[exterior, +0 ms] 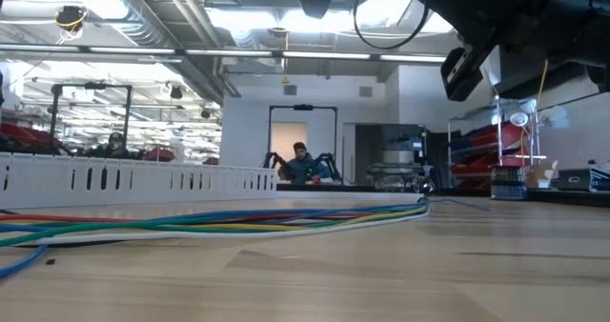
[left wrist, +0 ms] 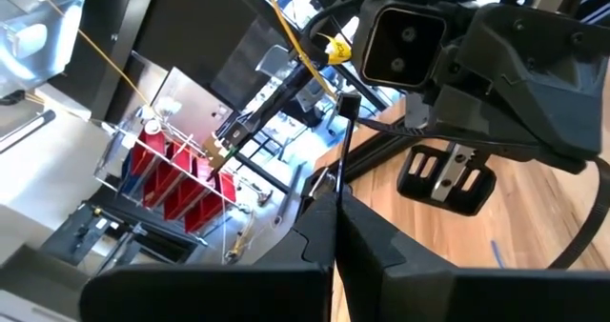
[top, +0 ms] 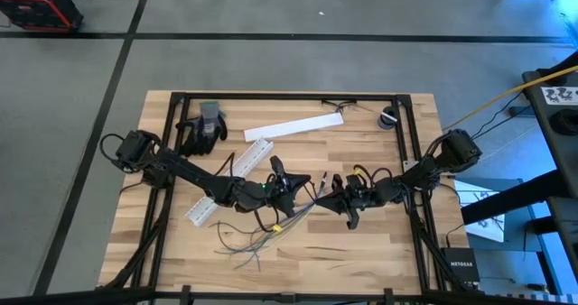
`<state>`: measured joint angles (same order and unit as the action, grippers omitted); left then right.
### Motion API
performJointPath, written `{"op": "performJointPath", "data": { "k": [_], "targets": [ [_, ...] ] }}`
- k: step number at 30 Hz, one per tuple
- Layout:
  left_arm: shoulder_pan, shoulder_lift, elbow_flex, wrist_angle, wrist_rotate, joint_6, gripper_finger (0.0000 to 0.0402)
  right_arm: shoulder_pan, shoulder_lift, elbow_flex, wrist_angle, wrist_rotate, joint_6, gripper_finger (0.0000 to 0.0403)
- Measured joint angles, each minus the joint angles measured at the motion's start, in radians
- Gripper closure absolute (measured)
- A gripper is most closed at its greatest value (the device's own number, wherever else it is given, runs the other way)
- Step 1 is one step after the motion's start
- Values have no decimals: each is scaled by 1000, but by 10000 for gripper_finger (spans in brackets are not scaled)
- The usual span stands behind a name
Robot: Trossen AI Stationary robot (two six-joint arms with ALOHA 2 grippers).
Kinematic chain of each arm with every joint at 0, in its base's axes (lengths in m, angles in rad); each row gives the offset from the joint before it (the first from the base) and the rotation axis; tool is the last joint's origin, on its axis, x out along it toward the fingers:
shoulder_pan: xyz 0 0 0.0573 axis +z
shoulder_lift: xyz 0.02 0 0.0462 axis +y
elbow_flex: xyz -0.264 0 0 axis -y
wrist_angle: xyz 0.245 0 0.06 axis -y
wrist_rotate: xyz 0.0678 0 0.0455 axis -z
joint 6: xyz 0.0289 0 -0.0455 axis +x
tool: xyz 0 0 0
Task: Ziptie cables
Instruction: Wrap the zip tie on the cables
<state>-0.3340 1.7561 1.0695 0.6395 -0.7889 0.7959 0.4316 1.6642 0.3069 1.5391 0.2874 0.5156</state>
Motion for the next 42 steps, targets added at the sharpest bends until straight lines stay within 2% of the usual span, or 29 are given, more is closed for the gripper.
{"op": "performJointPath", "data": {
  "k": [16,42],
  "targets": [
    [-6,0,0,-30,-1,3,401,0,0,0,4,-3,-1,403],
    [-6,1,0,-29,-61,45,402,0,0,0,-15,-4,3,403]
  ]
}}
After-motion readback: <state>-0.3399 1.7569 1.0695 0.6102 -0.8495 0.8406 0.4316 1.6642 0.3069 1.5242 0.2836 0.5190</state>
